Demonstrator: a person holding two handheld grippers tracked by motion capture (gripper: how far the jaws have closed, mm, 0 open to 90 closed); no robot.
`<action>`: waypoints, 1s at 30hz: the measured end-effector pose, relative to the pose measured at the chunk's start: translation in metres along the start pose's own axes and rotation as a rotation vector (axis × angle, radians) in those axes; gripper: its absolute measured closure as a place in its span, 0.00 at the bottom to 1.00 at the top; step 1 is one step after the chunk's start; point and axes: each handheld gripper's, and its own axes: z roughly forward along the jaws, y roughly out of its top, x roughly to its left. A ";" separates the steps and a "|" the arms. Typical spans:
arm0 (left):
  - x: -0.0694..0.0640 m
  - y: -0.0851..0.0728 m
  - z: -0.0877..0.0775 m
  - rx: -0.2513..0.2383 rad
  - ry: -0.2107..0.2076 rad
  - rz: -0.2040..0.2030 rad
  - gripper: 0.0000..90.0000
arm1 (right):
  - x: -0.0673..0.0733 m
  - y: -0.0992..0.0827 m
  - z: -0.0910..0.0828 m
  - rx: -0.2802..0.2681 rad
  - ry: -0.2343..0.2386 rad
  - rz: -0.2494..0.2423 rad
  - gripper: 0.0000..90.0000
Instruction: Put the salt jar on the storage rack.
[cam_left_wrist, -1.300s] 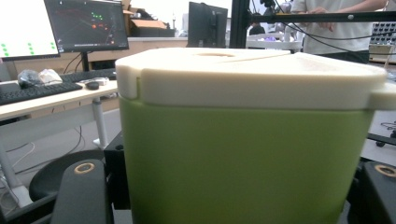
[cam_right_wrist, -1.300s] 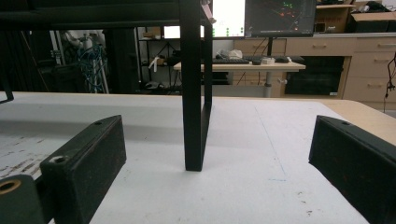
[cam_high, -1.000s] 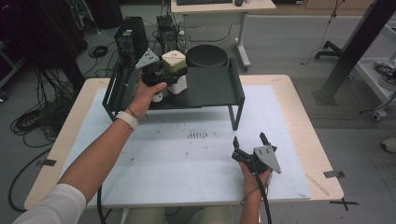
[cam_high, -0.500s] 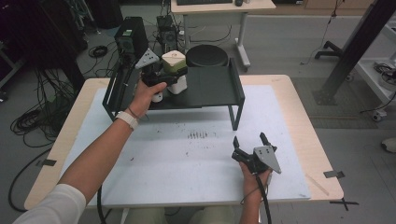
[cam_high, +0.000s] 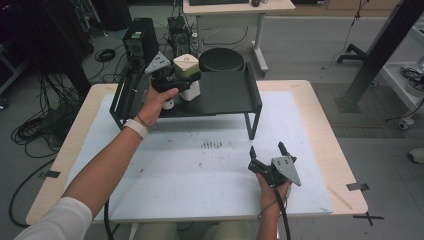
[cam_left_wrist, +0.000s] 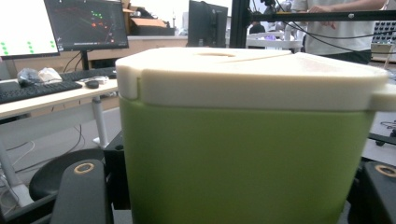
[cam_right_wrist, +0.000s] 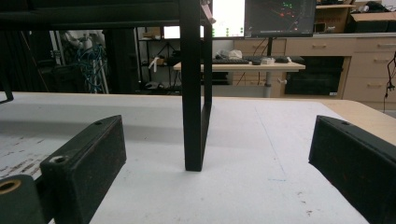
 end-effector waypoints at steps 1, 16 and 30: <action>0.000 0.000 0.000 0.001 0.000 0.000 0.32 | 0.000 0.000 0.000 0.000 0.000 0.000 0.04; 0.000 0.006 -0.006 0.016 0.020 -0.001 0.14 | 0.000 0.000 0.000 0.000 0.000 -0.001 0.04; -0.002 0.020 -0.021 -0.001 0.043 0.000 0.01 | 0.000 0.000 0.000 0.002 0.001 0.001 0.04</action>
